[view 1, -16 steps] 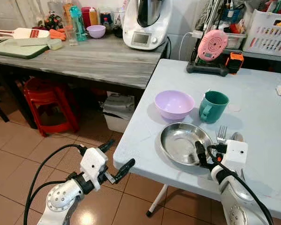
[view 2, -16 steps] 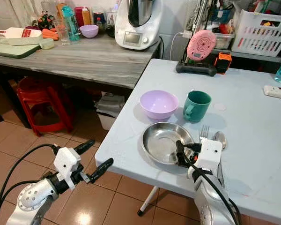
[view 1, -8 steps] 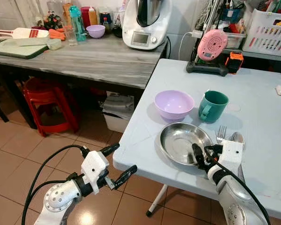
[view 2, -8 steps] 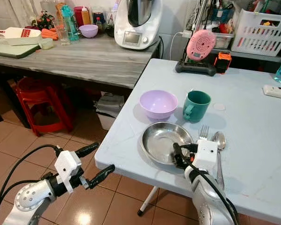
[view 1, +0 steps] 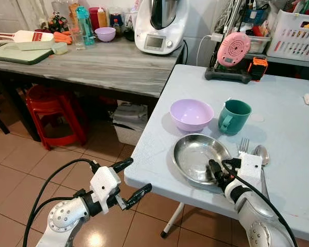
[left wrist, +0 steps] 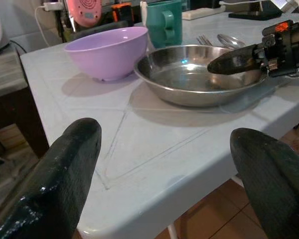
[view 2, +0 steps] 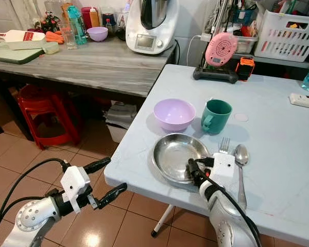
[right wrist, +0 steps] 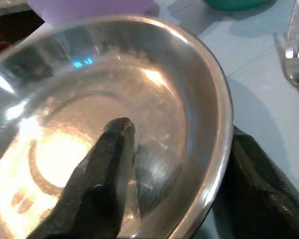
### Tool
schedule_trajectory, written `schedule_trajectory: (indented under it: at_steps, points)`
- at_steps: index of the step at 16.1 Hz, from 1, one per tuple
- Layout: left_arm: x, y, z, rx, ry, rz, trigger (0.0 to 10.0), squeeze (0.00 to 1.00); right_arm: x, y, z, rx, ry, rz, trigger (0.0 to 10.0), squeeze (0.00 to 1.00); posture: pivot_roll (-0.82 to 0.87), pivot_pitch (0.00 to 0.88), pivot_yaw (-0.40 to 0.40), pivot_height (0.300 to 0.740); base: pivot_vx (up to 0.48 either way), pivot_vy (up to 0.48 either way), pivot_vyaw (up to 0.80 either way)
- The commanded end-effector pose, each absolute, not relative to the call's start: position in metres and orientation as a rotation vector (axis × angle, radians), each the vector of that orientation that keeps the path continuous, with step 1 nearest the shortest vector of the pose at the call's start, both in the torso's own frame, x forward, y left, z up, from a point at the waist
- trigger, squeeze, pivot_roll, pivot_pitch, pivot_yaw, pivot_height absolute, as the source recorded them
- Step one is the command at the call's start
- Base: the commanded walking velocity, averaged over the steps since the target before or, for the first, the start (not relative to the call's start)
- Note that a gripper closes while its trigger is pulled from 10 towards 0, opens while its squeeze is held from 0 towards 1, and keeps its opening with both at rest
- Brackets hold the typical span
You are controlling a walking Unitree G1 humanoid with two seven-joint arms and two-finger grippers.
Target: Setting the table
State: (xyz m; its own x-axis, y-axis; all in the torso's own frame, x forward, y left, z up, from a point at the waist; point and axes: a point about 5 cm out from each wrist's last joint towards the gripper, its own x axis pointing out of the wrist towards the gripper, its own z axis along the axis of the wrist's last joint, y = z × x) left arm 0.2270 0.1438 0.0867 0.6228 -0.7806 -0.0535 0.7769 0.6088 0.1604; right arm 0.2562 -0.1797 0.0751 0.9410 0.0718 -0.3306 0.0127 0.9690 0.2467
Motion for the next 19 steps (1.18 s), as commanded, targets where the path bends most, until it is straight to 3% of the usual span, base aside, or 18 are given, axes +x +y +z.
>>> schedule_trajectory:
  at_steps: [1, 19]
  points:
    - [0.2284, 0.1431, 0.0926, 0.213, -0.047, -0.925, 10.0, 0.0, 0.2569, -0.1812, 0.0764, 0.272, 0.352, 0.013, 0.0, 0.0, 0.02, 0.0, 0.007, 0.74, 0.0, 0.0, 0.0]
    - [0.231, 0.1445, 0.0855, 0.232, -0.054, -0.931, 10.0, 0.0, 0.2612, -0.1819, 0.0705, 0.506, 0.402, -0.142, 0.0, 0.0, 0.02, 0.0, 0.017, 0.74, 0.0, 0.0, 0.0]
